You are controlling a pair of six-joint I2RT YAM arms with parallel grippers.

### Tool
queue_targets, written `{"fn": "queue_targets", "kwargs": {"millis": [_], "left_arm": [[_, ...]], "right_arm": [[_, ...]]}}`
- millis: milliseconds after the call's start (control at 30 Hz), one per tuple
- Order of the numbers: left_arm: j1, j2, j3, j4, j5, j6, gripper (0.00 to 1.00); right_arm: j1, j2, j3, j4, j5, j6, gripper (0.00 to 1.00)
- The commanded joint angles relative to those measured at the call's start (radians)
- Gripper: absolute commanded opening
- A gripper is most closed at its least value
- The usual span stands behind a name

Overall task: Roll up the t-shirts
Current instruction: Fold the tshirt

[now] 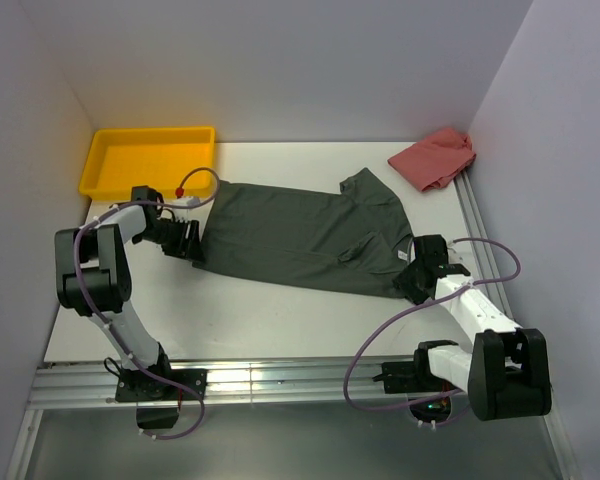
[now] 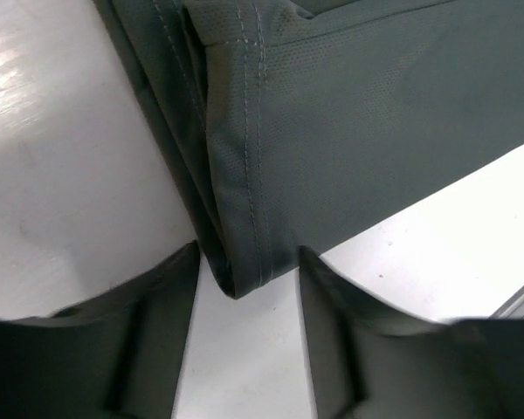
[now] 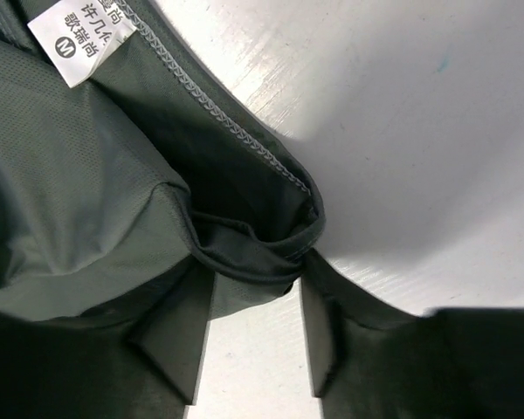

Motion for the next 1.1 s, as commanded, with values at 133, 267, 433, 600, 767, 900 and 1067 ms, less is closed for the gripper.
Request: {"fn": "queue_targets", "kwargs": {"millis": [133,267,433,600,767,900,1067], "left_arm": [[-0.037,0.017,-0.014,-0.006,-0.044,0.004,0.36],[-0.04,0.01,-0.011,-0.035,-0.046,0.001,0.17],[-0.04,-0.03,-0.017,-0.067,-0.066,0.005,0.01],[-0.04,-0.09,-0.029,-0.109,-0.113,0.017,0.0],[-0.023,-0.14,-0.049,-0.178,-0.169,0.043,0.0],[-0.006,-0.188,-0.074,-0.243,-0.207,0.08,0.0],[-0.003,-0.231,-0.11,-0.297,-0.247,0.117,0.0]], "right_arm": [[-0.007,-0.007,0.044,-0.042,-0.004,-0.024,0.26],[-0.007,0.019,0.079,-0.087,-0.016,-0.03,0.0],[-0.007,-0.002,0.101,-0.134,-0.025,-0.018,0.0],[-0.007,-0.068,0.113,-0.191,-0.056,-0.01,0.0],[0.0,-0.133,0.109,-0.242,-0.136,-0.04,0.0],[0.03,-0.186,0.115,-0.295,-0.159,-0.041,0.0],[0.088,-0.208,0.138,-0.37,-0.148,-0.03,0.0]]}}
